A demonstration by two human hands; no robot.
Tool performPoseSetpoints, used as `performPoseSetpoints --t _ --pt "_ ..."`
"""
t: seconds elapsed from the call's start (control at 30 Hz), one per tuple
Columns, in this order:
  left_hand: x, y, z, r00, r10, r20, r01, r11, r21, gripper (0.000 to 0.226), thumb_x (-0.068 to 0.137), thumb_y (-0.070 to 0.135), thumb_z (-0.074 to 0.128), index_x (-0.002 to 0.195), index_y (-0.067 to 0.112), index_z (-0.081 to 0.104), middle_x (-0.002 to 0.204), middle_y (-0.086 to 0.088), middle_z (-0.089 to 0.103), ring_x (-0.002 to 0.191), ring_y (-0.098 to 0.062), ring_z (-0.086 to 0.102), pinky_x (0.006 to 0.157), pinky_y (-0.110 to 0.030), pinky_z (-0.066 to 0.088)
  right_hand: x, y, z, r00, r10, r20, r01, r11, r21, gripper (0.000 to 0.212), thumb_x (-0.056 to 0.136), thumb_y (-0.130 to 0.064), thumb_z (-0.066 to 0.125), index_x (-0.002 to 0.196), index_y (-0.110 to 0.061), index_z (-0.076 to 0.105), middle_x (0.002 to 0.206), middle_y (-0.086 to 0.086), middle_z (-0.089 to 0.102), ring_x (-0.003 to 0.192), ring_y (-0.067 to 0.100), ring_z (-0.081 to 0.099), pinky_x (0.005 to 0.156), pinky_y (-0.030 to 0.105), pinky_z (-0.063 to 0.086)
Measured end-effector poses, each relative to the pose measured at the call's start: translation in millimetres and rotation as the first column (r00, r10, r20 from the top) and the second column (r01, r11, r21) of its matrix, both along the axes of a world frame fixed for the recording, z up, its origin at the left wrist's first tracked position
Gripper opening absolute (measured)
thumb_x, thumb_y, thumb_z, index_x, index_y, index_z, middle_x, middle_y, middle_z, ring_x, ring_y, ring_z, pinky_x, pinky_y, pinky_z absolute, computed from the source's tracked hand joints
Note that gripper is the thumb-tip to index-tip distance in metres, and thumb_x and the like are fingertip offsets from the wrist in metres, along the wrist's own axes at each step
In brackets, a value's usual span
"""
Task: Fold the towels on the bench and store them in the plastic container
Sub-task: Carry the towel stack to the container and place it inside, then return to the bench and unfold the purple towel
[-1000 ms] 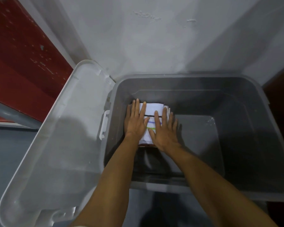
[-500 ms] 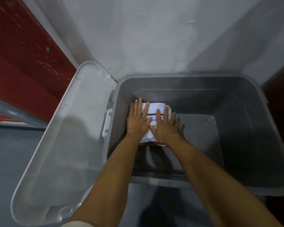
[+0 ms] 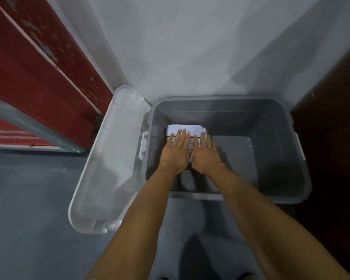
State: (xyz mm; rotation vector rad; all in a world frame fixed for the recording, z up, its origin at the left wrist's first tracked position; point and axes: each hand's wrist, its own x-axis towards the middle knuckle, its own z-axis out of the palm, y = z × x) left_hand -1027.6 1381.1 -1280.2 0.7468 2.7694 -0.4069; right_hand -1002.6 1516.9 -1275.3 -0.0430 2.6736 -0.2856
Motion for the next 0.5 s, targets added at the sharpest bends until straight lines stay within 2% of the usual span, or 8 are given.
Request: performPoseSetpoints --t 0.1,0.17,0.23,0.33,0.43,0.5 --pt "17 -3 52 0.997 0.069 0.044 -0.071 0.997 0.038 0.073 0.107 0.051 0.017 0.161 0.011 -0.012 0.169 -0.012 -0.013 0.156 -0.030 -0.014 0.126 -0.050 0.000 16 -5 56 0.997 0.008 -0.071 -0.009 1.000 -0.013 0.074 0.095 -0.034 0.058 0.158 -0.012 0.025 0.167 0.019 0.014 0.154 0.037 0.009 0.126 0.049 0.008" --pt "26 -6 91 0.993 0.090 0.077 -0.093 0.995 0.046 0.074 0.106 0.055 0.021 0.162 0.018 -0.010 0.169 -0.011 -0.012 0.156 -0.032 -0.013 0.126 -0.051 0.000 25 -11 96 0.991 0.021 -0.131 -0.023 1.000 -0.010 0.064 0.093 -0.031 0.060 0.151 -0.012 0.039 0.159 0.017 0.034 0.149 0.034 0.026 0.125 0.047 0.013" --pt "35 -10 134 0.989 0.113 0.096 -0.119 0.991 0.066 0.070 0.106 0.053 0.024 0.163 0.022 -0.004 0.170 -0.011 -0.008 0.156 -0.034 -0.009 0.126 -0.051 0.001 33 -17 139 0.989 0.029 -0.145 -0.030 1.000 -0.003 0.058 0.092 -0.029 0.060 0.146 -0.012 0.046 0.151 0.013 0.045 0.142 0.032 0.036 0.123 0.047 0.019" --pt "49 -19 202 0.985 0.150 0.087 -0.163 0.973 0.164 0.060 0.107 0.042 0.034 0.161 0.021 0.020 0.168 -0.013 0.015 0.155 -0.034 0.010 0.124 -0.048 0.009 42 -25 205 0.991 0.052 -0.124 -0.052 0.999 0.005 0.052 0.093 -0.026 0.059 0.142 -0.013 0.049 0.138 0.010 0.054 0.131 0.031 0.046 0.116 0.043 0.030" --pt "59 -36 269 0.971 0.184 0.151 -0.220 0.937 0.271 0.051 0.099 0.030 0.052 0.147 0.017 0.043 0.149 -0.009 0.046 0.141 -0.029 0.038 0.115 -0.043 0.026 45 -39 280 0.990 0.103 -0.091 -0.102 0.995 0.019 0.042 0.093 -0.018 0.057 0.135 -0.012 0.053 0.128 0.009 0.059 0.122 0.032 0.052 0.102 0.040 0.040" --pt "62 -52 321 0.958 0.225 0.178 -0.274 0.901 0.337 0.042 0.093 0.025 0.055 0.134 0.017 0.053 0.135 -0.006 0.057 0.129 -0.028 0.049 0.107 -0.039 0.035 44 -52 334 0.985 0.136 -0.106 -0.136 0.991 0.011 0.040 0.090 -0.017 0.060 0.130 -0.013 0.057 0.127 0.009 0.061 0.121 0.033 0.054 0.100 0.041 0.044"
